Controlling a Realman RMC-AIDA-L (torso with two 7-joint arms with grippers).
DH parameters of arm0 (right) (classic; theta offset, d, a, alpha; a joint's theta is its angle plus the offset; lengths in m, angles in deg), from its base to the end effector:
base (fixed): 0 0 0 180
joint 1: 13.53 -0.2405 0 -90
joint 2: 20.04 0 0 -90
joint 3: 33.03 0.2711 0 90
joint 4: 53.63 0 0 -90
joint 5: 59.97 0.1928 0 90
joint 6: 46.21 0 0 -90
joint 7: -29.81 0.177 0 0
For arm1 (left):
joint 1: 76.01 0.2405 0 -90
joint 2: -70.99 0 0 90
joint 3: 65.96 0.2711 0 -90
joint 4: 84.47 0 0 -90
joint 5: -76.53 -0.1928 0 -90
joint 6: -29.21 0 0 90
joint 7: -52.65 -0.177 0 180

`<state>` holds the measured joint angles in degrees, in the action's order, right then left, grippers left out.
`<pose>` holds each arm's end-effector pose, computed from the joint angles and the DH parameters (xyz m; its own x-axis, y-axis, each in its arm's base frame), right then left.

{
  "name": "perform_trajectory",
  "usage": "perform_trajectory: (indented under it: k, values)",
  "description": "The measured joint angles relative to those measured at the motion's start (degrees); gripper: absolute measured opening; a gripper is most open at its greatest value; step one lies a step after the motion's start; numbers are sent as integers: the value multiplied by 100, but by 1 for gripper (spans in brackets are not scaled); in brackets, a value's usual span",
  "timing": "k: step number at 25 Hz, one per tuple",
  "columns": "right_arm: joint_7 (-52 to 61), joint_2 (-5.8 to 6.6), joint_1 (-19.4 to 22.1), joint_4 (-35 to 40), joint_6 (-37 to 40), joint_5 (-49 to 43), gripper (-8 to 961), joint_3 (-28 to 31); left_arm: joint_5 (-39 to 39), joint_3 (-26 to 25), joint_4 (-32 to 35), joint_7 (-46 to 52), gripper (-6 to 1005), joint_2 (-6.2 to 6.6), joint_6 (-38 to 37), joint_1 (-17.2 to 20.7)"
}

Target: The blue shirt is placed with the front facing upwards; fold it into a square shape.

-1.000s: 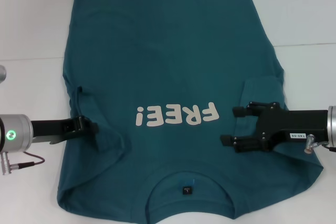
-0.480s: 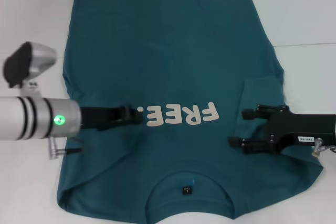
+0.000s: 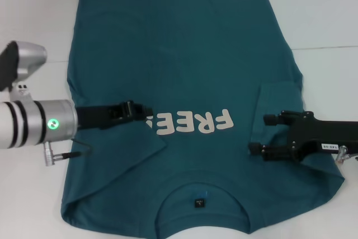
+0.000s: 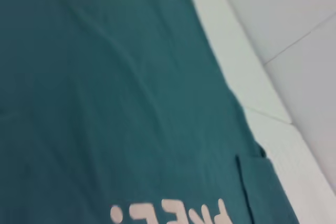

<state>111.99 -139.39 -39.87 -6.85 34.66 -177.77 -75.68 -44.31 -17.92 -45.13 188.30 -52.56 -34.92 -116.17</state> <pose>0.2822 0.3461 -0.0195 0.8541 -0.3465 -0.3879 -0.4792 -0.8143 -0.3275 -0.2154 0.4066 -0.0779 0.2537 0.8339 0.4901 0.9542 -0.2990 0.0147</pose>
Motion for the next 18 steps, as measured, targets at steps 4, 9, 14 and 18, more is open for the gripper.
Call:
perform_trajectory:
  k: [4,9,14,18]
  values:
    - [99,14,-55,22,34,26,921,219,135,-3,331,-555,187,16,-267,196]
    - [304,5,-68,166,66,84,921,425,236,-10,466,-1053,272,85,-533,352]
    - [707,23,-34,316,199,153,921,443,537,-207,486,-1648,426,106,-643,546]
    - [1294,111,-53,335,439,153,921,520,873,-490,498,-2104,705,173,-880,723]
